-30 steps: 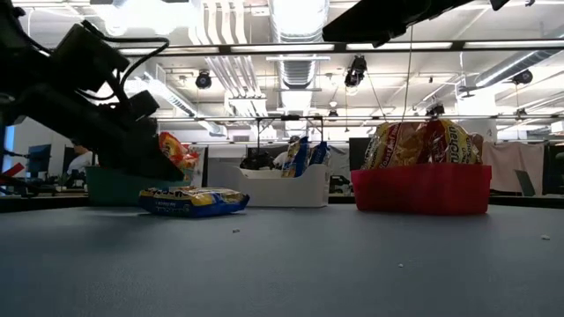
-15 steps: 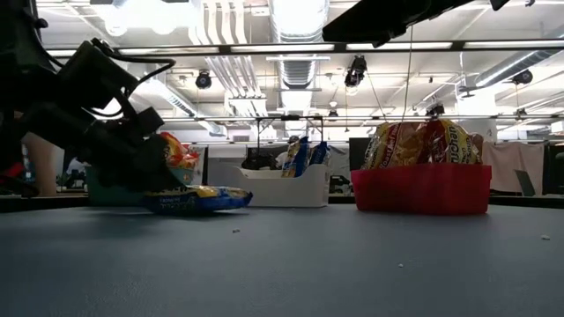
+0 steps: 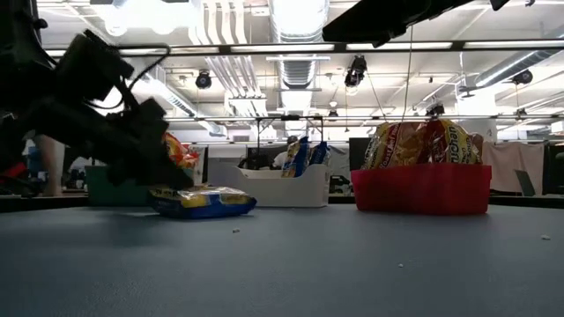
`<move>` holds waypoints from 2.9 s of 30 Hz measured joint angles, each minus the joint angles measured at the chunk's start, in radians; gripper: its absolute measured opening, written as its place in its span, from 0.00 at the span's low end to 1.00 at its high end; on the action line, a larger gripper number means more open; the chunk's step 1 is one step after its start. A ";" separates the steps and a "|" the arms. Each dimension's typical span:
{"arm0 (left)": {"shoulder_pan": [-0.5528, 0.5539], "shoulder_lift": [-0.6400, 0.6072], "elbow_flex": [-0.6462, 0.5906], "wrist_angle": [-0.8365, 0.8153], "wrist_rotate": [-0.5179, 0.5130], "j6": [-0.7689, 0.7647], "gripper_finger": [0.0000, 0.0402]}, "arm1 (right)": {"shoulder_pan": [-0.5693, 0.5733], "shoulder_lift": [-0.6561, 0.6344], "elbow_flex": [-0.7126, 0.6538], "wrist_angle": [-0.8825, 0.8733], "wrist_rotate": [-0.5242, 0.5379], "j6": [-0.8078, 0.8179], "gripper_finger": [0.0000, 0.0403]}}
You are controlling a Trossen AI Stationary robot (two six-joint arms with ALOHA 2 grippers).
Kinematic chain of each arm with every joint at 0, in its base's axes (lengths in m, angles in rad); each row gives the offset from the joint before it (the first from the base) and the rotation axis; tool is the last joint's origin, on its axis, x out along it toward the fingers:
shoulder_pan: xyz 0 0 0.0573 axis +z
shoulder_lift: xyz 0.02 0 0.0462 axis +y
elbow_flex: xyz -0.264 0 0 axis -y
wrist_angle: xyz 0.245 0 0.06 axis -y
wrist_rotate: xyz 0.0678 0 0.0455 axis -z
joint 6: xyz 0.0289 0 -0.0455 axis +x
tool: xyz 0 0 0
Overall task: Sort Maruchan noodles
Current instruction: Put the blue noodle pack into the white bin
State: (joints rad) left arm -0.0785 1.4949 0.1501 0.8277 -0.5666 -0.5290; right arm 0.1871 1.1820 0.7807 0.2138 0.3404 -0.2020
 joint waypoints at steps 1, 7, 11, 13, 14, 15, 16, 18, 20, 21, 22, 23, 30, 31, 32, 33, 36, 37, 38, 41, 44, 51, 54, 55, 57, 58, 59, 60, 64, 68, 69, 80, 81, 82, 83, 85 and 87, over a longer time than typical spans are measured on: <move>-0.005 -0.010 0.000 0.015 -0.001 0.018 0.00 | 0.000 0.000 0.000 0.000 0.000 0.000 0.30; -0.063 -0.061 0.003 0.109 0.013 0.170 0.00 | 0.000 0.000 0.000 0.000 0.000 0.000 0.30; -0.092 -0.073 0.018 0.108 0.058 0.230 0.00 | 0.000 0.000 0.000 0.000 0.000 0.008 0.30; -0.098 -0.073 0.020 0.087 0.076 0.261 0.00 | 0.000 0.000 0.000 0.000 0.000 0.024 0.30; -0.098 -0.073 0.020 0.061 0.081 0.268 0.00 | 0.000 0.000 0.000 0.000 0.000 0.029 0.30; -0.097 -0.073 0.020 0.019 0.080 0.269 0.00 | 0.000 0.000 0.000 0.000 0.000 0.034 0.30; -0.097 -0.073 0.020 -0.026 0.072 0.263 0.00 | 0.000 0.000 0.000 0.000 0.000 0.038 0.30; -0.097 -0.073 0.020 -0.102 0.024 0.238 0.00 | 0.000 0.000 0.000 0.000 0.000 0.046 0.30; -0.097 -0.073 0.020 -0.151 -0.015 0.213 0.00 | 0.000 0.000 0.000 0.000 0.000 0.046 0.30; -0.096 -0.073 0.019 -0.160 -0.020 0.206 0.00 | 0.000 0.000 0.000 0.000 0.000 0.046 0.30; -0.096 -0.073 0.019 -0.156 -0.021 0.205 0.00 | 0.000 0.000 0.000 0.001 0.000 0.046 0.30; -0.097 -0.073 0.020 -0.141 -0.020 0.203 0.00 | 0.000 0.000 0.000 0.000 0.000 0.046 0.30; -0.095 -0.144 0.053 -0.196 -0.078 0.324 0.00 | 0.000 0.000 0.000 0.000 0.000 0.045 0.30; -0.093 -0.150 0.053 -0.234 -0.112 0.333 0.00 | 0.000 0.000 0.000 0.000 0.000 0.045 0.30; -0.091 -0.153 0.053 -0.273 -0.147 0.332 0.00 | 0.000 0.000 0.000 0.001 0.000 0.045 0.30; -0.087 -0.153 0.052 -0.307 -0.165 0.316 0.00 | 0.000 0.000 0.000 0.001 0.000 0.045 0.30; -0.080 -0.134 0.050 -0.370 -0.157 0.218 0.00 | 0.000 0.000 0.000 0.000 0.000 0.044 0.30; -0.080 -0.122 0.050 -0.369 -0.138 0.190 0.00 | 0.000 0.000 0.000 0.000 0.000 0.041 0.30; -0.080 -0.110 0.050 -0.362 -0.116 0.167 0.00 | 0.000 0.000 0.000 0.000 0.000 0.035 0.30; -0.080 -0.066 0.061 -0.312 -0.029 0.106 0.00 | 0.000 0.000 0.000 0.001 0.000 0.034 0.30; -0.085 -0.015 0.110 -0.163 0.171 0.135 0.00 | 0.000 0.000 0.000 0.001 0.000 0.043 0.30; -0.093 0.013 0.229 -0.256 0.172 0.213 0.00 | 0.002 0.000 0.000 -0.006 -0.009 0.306 0.30; -0.101 0.014 0.255 -0.279 0.194 0.234 0.00 | 0.008 0.000 0.000 -0.075 -0.033 0.527 0.30; -0.106 0.014 0.264 -0.278 0.203 0.244 0.00 | 0.013 0.000 0.000 -0.107 -0.045 0.585 0.30; -0.119 0.014 0.283 -0.271 0.218 0.261 0.00 | 0.029 0.007 0.000 -0.155 -0.058 0.687 0.30; -0.124 0.013 0.292 -0.269 0.219 0.271 0.00 | 0.036 0.011 0.000 -0.170 -0.060 0.728 0.30; -0.131 0.014 0.301 -0.269 0.220 0.283 0.00 | 0.044 0.013 0.000 -0.192 -0.062 0.767 0.30; -0.136 0.019 0.312 -0.268 0.220 0.295 0.00 | 0.050 0.016 -0.002 -0.201 -0.062 0.799 0.30; -0.150 0.059 0.347 -0.261 0.221 0.325 0.00 | 0.064 0.051 -0.001 -0.195 -0.060 0.911 0.30; -0.156 0.128 0.380 -0.252 0.220 0.327 0.00 | 0.064 0.101 0.010 -0.191 -0.086 0.996 0.30; -0.157 0.147 0.386 -0.250 0.220 0.327 0.00 | 0.064 0.121 0.020 -0.196 -0.092 1.002 0.30; -0.161 0.289 0.409 -0.247 0.215 0.280 0.00 | 0.064 0.348 0.203 -0.411 -0.154 1.146 0.30; -0.163 0.290 0.404 -0.244 0.215 0.275 0.00 | 0.064 0.372 0.223 -0.421 -0.151 1.163 0.30; -0.163 0.289 0.400 -0.250 0.216 0.266 0.00 | 0.063 0.390 0.242 -0.410 -0.145 1.178 0.30; -0.163 0.298 0.399 -0.247 0.213 0.255 0.00 | 0.063 0.401 0.252 -0.434 -0.134 1.187 0.30; -0.166 0.297 0.393 -0.248 0.210 0.248 0.00 | 0.064 0.429 0.278 -0.485 -0.104 1.204 0.30; -0.166 0.311 0.390 -0.253 0.208 0.236 0.00 | 0.060 0.446 0.303 -0.517 -0.106 1.217 0.31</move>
State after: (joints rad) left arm -0.2449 1.8060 0.5403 0.5751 -0.3587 -0.2929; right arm 0.2474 1.6277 1.0836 -0.3035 0.2343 1.0151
